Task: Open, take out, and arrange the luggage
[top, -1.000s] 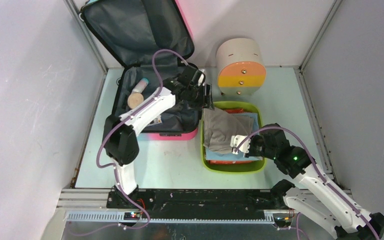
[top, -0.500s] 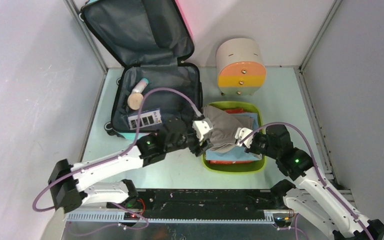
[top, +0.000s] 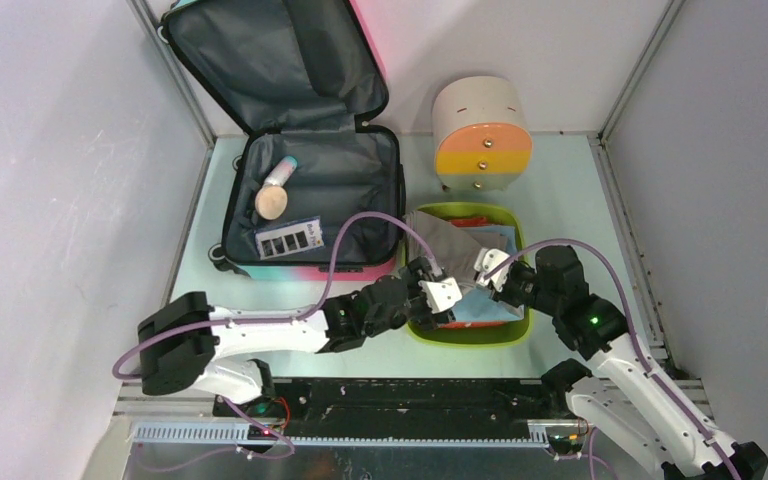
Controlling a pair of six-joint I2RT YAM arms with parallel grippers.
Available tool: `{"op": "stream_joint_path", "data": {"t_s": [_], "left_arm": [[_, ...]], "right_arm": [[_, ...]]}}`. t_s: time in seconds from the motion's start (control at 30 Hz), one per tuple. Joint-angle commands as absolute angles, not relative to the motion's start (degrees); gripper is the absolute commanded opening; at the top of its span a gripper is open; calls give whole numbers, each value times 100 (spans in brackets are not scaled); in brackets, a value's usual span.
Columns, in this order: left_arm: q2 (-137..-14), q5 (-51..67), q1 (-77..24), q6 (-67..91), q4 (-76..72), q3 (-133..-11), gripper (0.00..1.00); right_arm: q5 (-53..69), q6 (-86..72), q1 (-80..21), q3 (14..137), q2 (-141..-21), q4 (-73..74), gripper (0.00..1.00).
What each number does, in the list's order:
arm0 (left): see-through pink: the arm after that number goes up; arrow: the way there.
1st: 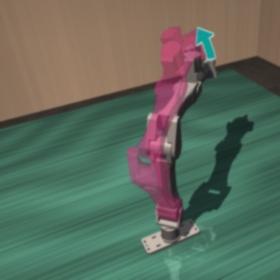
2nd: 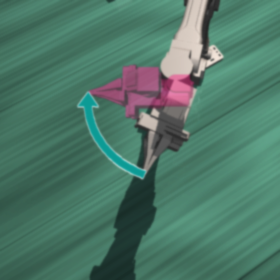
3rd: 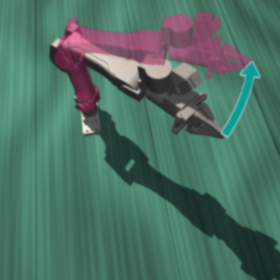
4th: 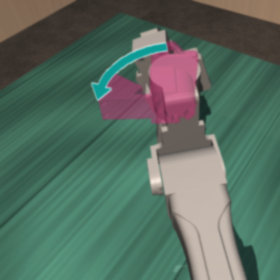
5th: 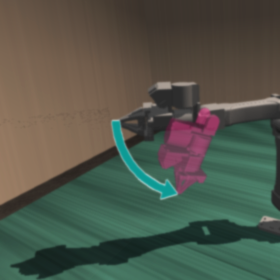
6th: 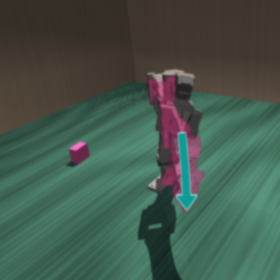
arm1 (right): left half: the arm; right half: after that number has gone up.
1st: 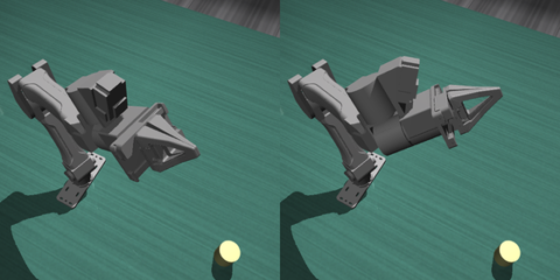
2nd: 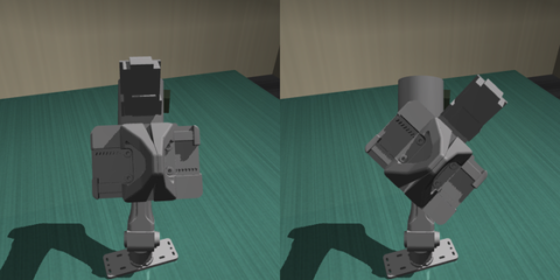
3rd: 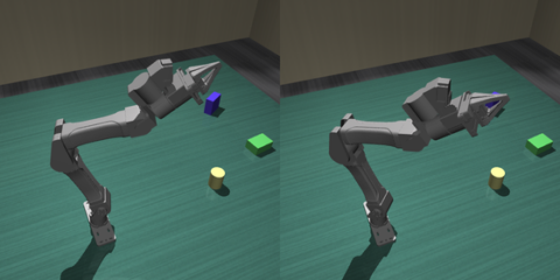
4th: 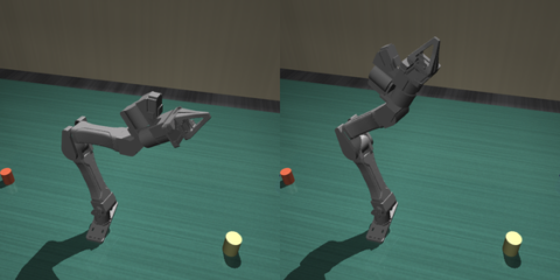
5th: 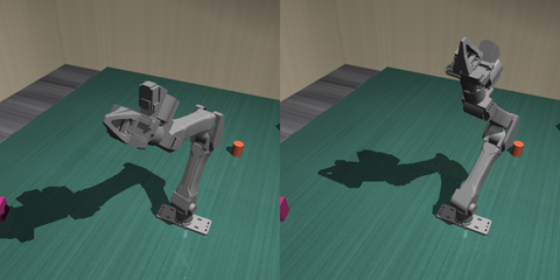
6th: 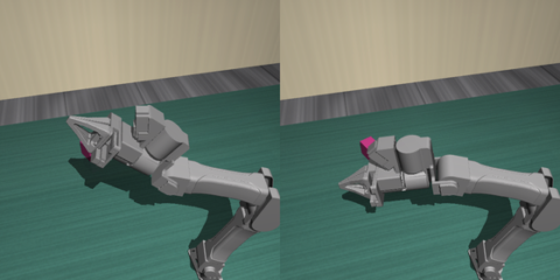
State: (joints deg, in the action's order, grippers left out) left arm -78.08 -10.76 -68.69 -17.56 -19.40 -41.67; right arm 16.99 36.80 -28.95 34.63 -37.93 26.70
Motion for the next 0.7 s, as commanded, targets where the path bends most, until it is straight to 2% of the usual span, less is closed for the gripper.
{"op": "stream_joint_path", "data": {"t_s": [0.0,0.23,0.37,0.43,0.5,0.53,0.57,0.6,0.67], "left_arm": [[-7982,-1551,-7063,-1926,-2953,-3992,87],[-8453,-2210,-7172,-2064,-2912,-4169,87],[-8772,-2573,-7172,-2188,-2915,-4314,78],[-8653,-2533,-7172,-2309,-2782,-4325,68],[-8384,-2349,-7172,-2502,-2538,-4316,53],[-8176,-2291,-7172,-2654,-2298,-4331,41],[-8078,-2172,-7172,-2729,-2151,-4354,36],[-7869,-2101,-7172,-2888,-1817,-4404,24],[-7618,-1786,-7172,-3072,-1329,-4448,13]], "right_arm": [[1939,3514,-2810,3498,-3814,2239,0],[1993,3425,-2720,3499,-3805,2145,0],[2009,3443,-2702,3498,-3730,2226,0],[1986,3521,-2697,3498,-3690,2301,0],[1982,3648,-2691,3498,-3663,2397,0],[2012,3751,-2697,3498,-3659,2447,0],[2025,3796,-2693,3498,-3650,2572,0],[2053,3869,-2695,3498,-3645,2639,0],[2078,3901,-2696,3498,-3603,2842,0]]}}
